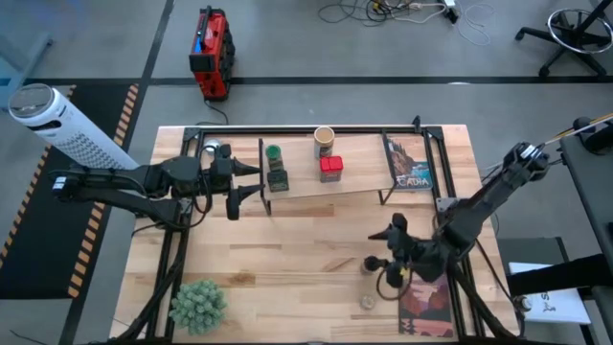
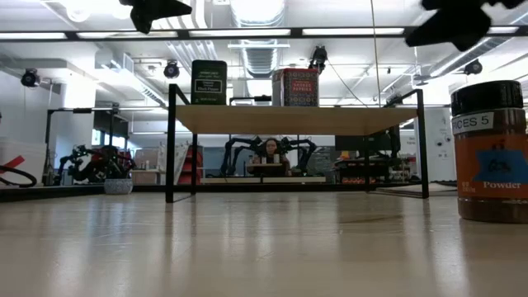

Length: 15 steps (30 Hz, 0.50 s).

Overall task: Shelf spices
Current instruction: Remove the red seasoning can from the shelf

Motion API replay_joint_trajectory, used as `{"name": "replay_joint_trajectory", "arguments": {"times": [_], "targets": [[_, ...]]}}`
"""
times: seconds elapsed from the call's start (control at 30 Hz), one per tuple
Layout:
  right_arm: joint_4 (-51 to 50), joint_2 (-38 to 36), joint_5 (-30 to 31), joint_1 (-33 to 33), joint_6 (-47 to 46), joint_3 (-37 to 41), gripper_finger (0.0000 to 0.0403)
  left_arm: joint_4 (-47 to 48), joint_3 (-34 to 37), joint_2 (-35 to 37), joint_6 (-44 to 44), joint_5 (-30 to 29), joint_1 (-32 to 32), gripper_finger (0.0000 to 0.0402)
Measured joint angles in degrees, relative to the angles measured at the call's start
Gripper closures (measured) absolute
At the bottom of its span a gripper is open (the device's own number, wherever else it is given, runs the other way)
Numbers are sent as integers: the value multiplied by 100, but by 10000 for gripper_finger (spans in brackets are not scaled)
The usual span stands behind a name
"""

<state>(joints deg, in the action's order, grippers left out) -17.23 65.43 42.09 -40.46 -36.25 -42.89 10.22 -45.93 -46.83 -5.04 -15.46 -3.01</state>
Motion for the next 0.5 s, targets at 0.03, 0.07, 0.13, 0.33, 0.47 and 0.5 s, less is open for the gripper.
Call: {"name": "replay_joint_trajectory", "arguments": {"times": [0.03,0.07,0.13,0.33,0.47,0.5], "targets": [[-44,-95,19,100,89,-1,132,0,0,0,-1,0,-1,209],[-103,-194,39,218,188,-2,133,0,0,0,-6,0,-2,209],[-190,-385,44,481,436,-2,135,-6,0,0,-11,0,-1,209],[-170,-850,-269,1392,1455,-2,148,-82,0,0,-11,0,-2,209],[-130,-983,-1026,2140,1870,-2,155,-91,0,0,-4,0,0,209],[-104,-993,-1218,2335,1950,-2,156,-91,0,0,-4,0,-2,209]]}}
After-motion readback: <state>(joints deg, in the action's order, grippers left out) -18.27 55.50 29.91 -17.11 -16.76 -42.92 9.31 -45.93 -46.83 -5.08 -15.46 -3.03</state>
